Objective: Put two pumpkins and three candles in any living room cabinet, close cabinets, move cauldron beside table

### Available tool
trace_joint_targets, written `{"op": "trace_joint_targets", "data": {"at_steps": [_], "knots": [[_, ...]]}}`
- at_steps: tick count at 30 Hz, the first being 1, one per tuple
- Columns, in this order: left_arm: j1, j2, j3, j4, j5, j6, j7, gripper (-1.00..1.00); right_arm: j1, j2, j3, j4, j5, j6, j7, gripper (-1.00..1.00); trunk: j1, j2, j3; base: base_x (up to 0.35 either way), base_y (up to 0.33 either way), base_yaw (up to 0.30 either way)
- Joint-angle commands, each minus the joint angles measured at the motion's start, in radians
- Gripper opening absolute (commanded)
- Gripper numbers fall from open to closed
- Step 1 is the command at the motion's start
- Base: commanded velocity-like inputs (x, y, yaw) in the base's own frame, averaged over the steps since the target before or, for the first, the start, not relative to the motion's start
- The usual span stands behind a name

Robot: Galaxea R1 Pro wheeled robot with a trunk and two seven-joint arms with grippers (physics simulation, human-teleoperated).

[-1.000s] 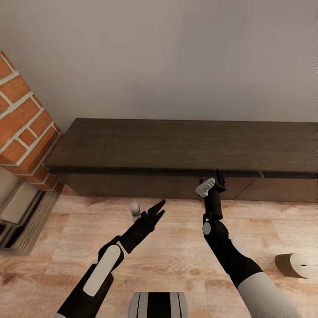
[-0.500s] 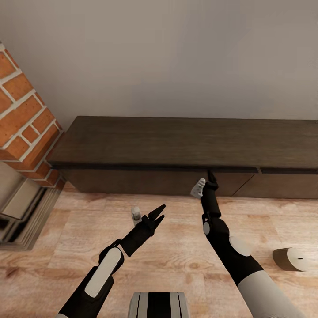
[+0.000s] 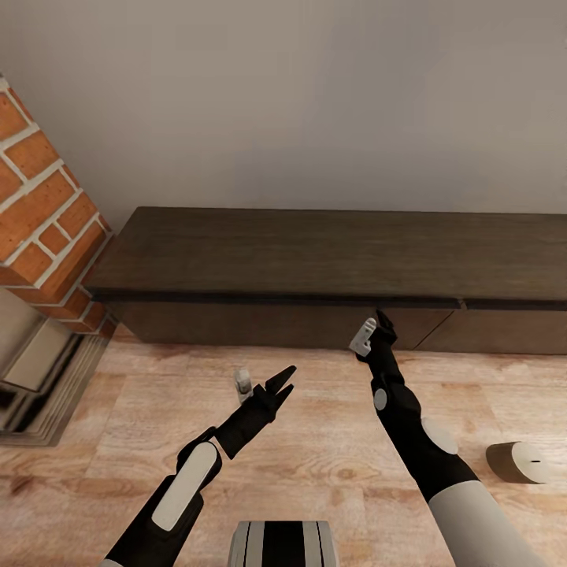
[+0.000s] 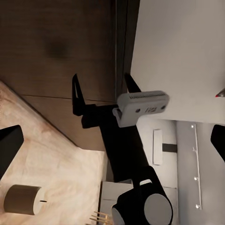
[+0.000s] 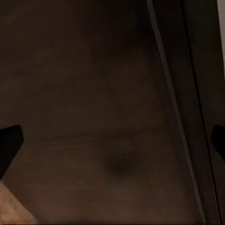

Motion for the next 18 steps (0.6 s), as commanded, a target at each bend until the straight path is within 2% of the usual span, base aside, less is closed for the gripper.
{"op": "trace_joint_targets", "data": {"at_steps": [1,11,15,17,18], "knots": [[0.0,0.0,0.0,0.0,0.0,0.0,0.0,1.0,0.0,-0.001,-0.001,0.001,0.0,0.0,0.004,1.0,0.0,0.0,0.0,0.0,0.0,0.0],[0.0,0.0,0.0,0.001,0.0,0.0,0.0,1.0,0.0,-0.005,-0.001,0.007,0.0,-0.001,0.012,1.0,0.0,0.0,0.0,0.0,0.0,0.0],[0.0,0.0,0.0,0.003,-0.001,-0.001,0.001,1.0,0.0,-0.004,-0.001,0.01,-0.001,-0.001,0.041,1.0,0.0,0.0,0.0,0.0,0.0,0.0],[0.0,-0.001,0.0,0.003,-0.001,-0.001,0.001,1.0,0.0,0.002,-0.002,0.01,-0.015,0.001,0.052,1.0,0.0,0.0,0.0,0.0,0.0,0.0],[0.0,-0.001,0.0,0.004,-0.002,-0.003,0.001,1.0,0.0,0.003,-0.002,0.014,-0.038,0.004,0.057,1.0,0.0,0.0,0.0,0.0,0.0,0.0]]}}
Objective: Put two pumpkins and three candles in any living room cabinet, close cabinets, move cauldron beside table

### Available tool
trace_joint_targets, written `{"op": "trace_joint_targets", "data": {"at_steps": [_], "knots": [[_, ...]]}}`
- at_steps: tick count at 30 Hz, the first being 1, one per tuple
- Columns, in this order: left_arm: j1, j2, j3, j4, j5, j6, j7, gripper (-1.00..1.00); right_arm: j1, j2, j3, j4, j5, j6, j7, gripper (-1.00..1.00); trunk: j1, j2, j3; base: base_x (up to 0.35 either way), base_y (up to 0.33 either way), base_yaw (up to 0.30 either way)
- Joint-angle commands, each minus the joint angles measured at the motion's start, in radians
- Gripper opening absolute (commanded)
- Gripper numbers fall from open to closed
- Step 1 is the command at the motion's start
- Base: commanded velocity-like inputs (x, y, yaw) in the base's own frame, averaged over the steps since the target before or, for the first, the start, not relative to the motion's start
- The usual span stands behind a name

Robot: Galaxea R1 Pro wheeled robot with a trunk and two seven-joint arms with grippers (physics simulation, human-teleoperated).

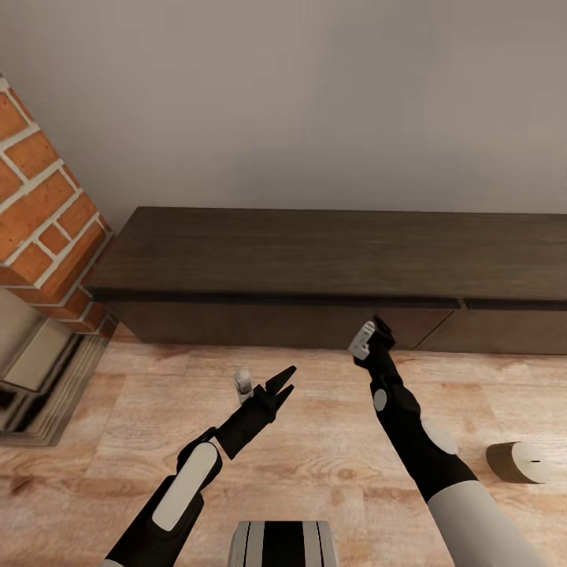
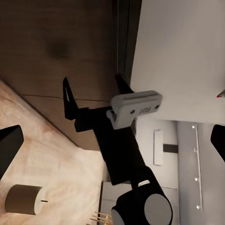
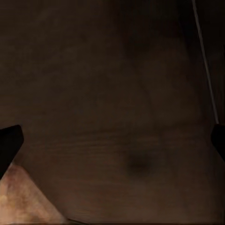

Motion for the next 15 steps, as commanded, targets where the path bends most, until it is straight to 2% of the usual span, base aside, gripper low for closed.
{"op": "trace_joint_targets", "data": {"at_steps": [1,8,11,12,15], "knots": [[0.0,0.0,0.0,0.0,0.0,-0.003,0.0,1.0,0.0,0.0,0.0,0.003,-0.018,0.002,0.002,1.0,0.0,0.0,0.0,0.0,0.0,0.0],[0.0,-0.01,0.0,0.002,-0.001,-0.013,0.0,1.0,-0.036,0.001,0.0,0.014,-0.154,0.005,-0.006,1.0,0.0,0.0,0.0,0.0,0.0,0.0],[0.0,-0.014,-0.001,0.002,-0.001,-0.014,0.0,1.0,-0.038,0.002,-0.018,0.016,-0.249,0.004,-0.009,1.0,0.0,0.0,0.0,0.0,0.0,0.0],[0.0,-0.015,-0.001,0.004,-0.001,-0.014,0.0,1.0,-0.038,0.002,-0.036,0.017,-0.297,0.001,-0.009,1.0,0.0,0.0,0.0,0.0,0.0,0.0],[0.0,-0.017,-0.009,0.023,0.0,-0.013,0.0,1.0,-0.038,0.002,-0.062,0.019,-0.379,-0.006,-0.009,1.0,0.0,0.0,0.0,0.0,0.0,0.0]]}}
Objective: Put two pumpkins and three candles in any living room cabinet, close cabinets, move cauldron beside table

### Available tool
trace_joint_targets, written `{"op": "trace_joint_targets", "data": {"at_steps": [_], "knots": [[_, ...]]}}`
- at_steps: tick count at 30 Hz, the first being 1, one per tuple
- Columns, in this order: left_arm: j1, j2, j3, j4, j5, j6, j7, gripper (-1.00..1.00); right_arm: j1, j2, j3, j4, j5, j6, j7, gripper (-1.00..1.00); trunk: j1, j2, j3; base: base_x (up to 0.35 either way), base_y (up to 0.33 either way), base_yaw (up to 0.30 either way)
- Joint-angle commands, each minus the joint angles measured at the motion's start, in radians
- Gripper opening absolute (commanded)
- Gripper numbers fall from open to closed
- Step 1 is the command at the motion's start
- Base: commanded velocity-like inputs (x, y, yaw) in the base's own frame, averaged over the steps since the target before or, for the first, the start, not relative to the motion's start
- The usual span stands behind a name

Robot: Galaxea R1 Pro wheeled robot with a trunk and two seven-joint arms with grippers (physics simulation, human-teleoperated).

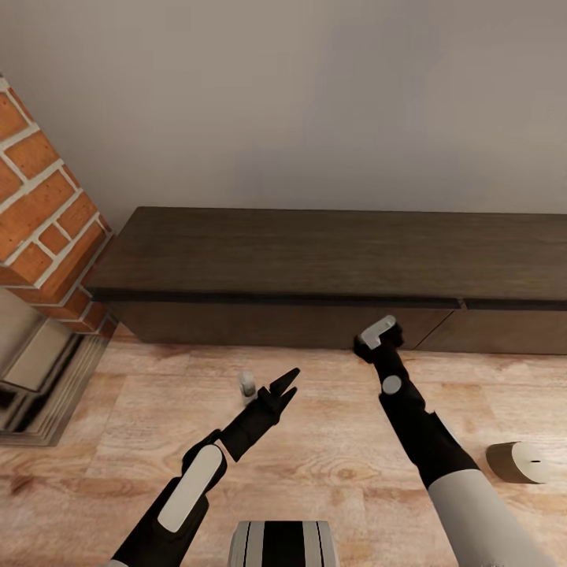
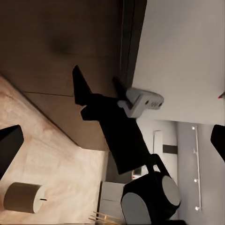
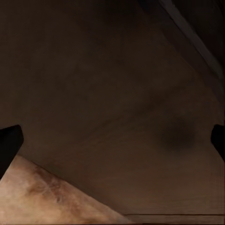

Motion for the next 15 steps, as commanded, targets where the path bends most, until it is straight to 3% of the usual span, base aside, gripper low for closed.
{"op": "trace_joint_targets", "data": {"at_steps": [1,2,3,15], "knots": [[0.0,0.0,-0.005,0.007,0.0,0.0,0.0,1.0,0.0,0.0,-0.005,0.005,-0.033,-0.009,0.0,1.0,0.0,0.0,0.0,0.0,0.0,0.0],[0.0,0.0,-0.01,0.013,0.001,-0.001,0.0,1.0,-0.007,0.0,-0.009,0.017,-0.074,-0.024,0.0,1.0,0.0,0.0,0.0,0.0,0.0,0.0],[0.0,0.0,-0.01,0.013,0.001,-0.001,0.0,1.0,-0.014,0.001,-0.009,0.019,-0.077,-0.024,0.0,1.0,0.0,0.0,0.0,0.0,0.0,0.0],[0.0,-0.002,-0.011,0.015,0.001,-0.001,0.0,1.0,-0.061,-0.004,-0.008,0.056,-0.066,-0.019,-0.013,1.0,0.0,0.0,0.0,0.0,0.0,0.0]]}}
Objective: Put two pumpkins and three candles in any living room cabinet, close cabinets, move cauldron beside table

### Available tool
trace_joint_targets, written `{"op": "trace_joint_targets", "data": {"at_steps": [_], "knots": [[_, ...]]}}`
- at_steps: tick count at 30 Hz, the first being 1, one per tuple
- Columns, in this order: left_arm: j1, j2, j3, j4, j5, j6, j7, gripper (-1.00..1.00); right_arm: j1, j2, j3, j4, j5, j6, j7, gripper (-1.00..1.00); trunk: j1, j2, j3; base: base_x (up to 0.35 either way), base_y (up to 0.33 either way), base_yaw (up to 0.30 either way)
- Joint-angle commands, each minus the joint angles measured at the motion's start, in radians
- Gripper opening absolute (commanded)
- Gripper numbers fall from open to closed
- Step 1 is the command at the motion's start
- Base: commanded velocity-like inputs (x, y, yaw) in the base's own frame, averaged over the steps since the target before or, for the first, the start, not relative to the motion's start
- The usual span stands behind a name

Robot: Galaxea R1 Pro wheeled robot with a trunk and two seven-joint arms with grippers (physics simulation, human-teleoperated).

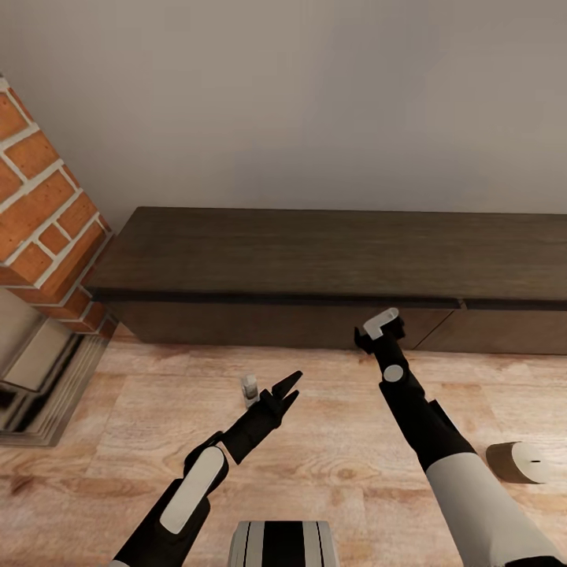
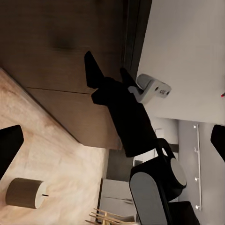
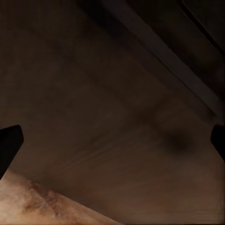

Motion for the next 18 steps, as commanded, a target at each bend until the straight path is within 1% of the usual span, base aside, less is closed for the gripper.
{"op": "trace_joint_targets", "data": {"at_steps": [1,5,9,11,13,14,15,17,18], "knots": [[0.0,-0.002,0.0,0.001,0.0,0.0,0.0,1.0,-0.001,0.0,0.001,0.001,0.006,0.0,0.0,1.0,0.0,0.0,0.0,0.0,0.0,0.0],[0.0,-0.006,0.0,0.002,-0.001,0.0,0.0,1.0,-0.002,0.0,0.005,0.0,0.049,0.001,-0.001,1.0,0.0,0.0,0.0,0.0,0.0,0.0],[0.0,-0.006,0.0,0.002,-0.001,0.0,0.0,1.0,-0.002,0.001,0.002,-0.001,0.063,0.003,-0.005,1.0,0.0,0.0,0.0,0.0,0.0,0.0],[0.0,-0.006,0.0,0.002,-0.001,0.0,0.0,1.0,-0.002,0.001,0.004,-0.001,0.07,0.004,-0.019,1.0,0.0,0.0,0.0,0.0,0.0,0.0],[0.0,-0.008,0.0,0.002,-0.001,0.0,0.0,1.0,-0.002,0.001,0.007,0.003,0.106,0.005,-0.06,1.0,0.0,0.0,0.0,0.0,0.0,0.0],[0.0,-0.009,0.0,0.002,-0.001,0.0,0.0,1.0,-0.003,0.001,0.007,0.011,0.137,0.006,-0.084,1.0,0.0,0.0,0.0,0.0,0.0,0.0],[0.0,-0.01,-0.001,0.002,-0.001,0.0,0.0,1.0,-0.003,0.001,0.007,0.013,0.147,0.006,-0.09,1.0,0.0,0.0,0.0,0.0,0.0,0.0],[0.0,-0.011,-0.001,0.002,-0.001,0.0,0.0,1.0,-0.003,0.0,0.006,0.025,0.188,0.007,-0.107,1.0,0.0,0.0,0.0,0.0,0.0,0.0],[0.0,-0.011,-0.001,0.002,-0.001,0.0,0.0,1.0,-0.003,-0.001,0.005,0.028,0.2,0.007,-0.109,1.0,0.0,0.0,0.0,0.0,0.0,0.0]]}}
